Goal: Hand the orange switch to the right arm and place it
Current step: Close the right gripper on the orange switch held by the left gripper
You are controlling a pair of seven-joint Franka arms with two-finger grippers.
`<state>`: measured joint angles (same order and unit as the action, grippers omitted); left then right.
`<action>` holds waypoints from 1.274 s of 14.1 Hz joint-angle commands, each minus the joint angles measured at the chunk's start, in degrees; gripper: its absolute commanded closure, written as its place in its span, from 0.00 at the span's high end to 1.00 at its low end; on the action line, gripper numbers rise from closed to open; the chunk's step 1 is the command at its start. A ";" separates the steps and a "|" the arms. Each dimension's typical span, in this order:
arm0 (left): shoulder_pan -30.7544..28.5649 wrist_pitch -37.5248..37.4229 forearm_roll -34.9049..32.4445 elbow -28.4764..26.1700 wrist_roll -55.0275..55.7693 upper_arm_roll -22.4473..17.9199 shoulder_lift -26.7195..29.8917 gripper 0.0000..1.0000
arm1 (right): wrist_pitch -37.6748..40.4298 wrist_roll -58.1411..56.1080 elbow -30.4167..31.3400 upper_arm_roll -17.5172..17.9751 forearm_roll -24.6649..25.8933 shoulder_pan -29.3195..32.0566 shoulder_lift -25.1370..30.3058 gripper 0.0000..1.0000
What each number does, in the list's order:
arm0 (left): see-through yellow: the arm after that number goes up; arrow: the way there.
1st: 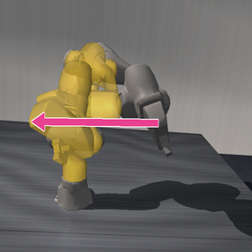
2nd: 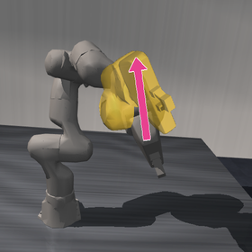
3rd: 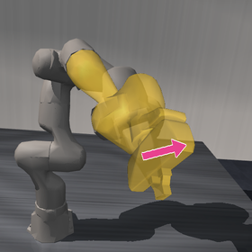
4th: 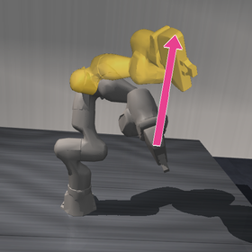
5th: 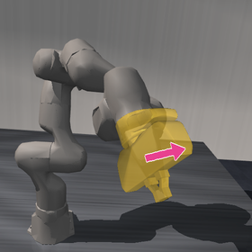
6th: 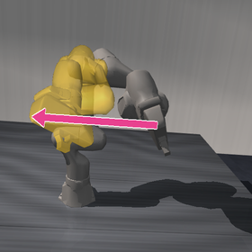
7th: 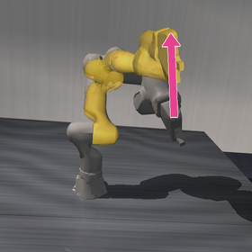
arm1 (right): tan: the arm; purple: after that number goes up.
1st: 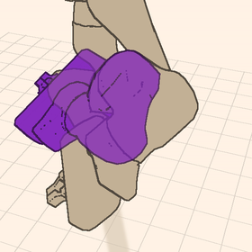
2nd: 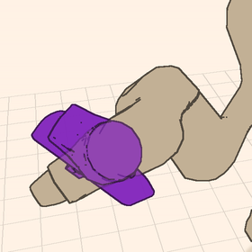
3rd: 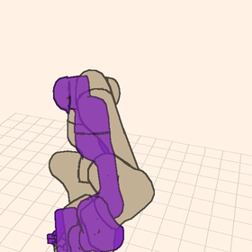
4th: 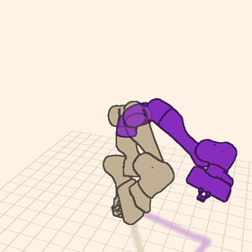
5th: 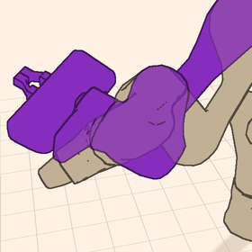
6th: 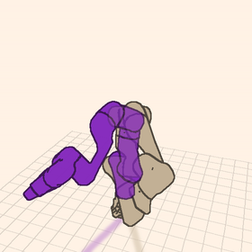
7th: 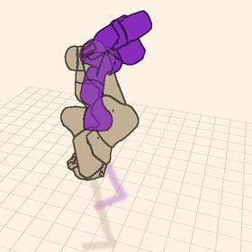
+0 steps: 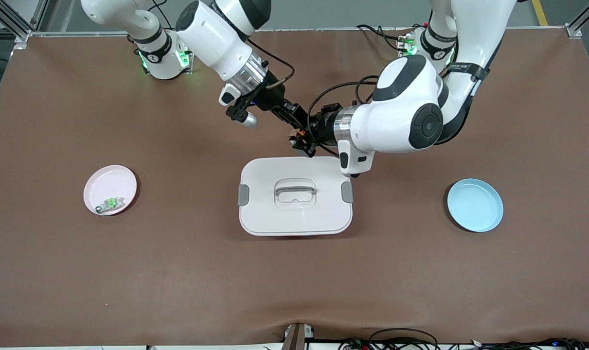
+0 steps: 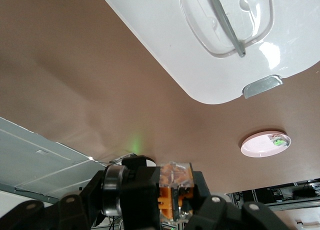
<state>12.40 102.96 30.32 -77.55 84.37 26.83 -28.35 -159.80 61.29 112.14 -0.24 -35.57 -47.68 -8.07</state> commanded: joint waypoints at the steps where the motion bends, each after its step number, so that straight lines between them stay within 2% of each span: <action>1: 0.35 -0.30 0.79 1.18 1.15 0.06 -0.21 0.00 | -0.16 0.15 -1.31 -0.11 -0.81 -0.14 -0.80 0.09; 2: 0.35 -0.30 0.79 1.18 1.15 0.06 -0.21 0.00 | -0.16 0.06 -1.31 -0.11 -0.81 -0.14 -0.80 0.02; 3: 0.35 -0.30 0.79 1.18 1.15 0.06 -0.21 0.00 | -0.16 -0.03 -1.31 -0.11 -0.81 -0.05 -0.80 0.00; 18: 1.23 -0.30 0.79 1.18 1.15 -0.03 -0.57 0.00 | 0.11 -0.12 -1.31 -0.11 -0.81 0.21 -0.71 0.01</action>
<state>12.46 102.85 30.32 -77.52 84.37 26.81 -28.44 -159.67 60.98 112.06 -0.30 -35.56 -47.67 -8.10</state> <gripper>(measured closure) 0.278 0.564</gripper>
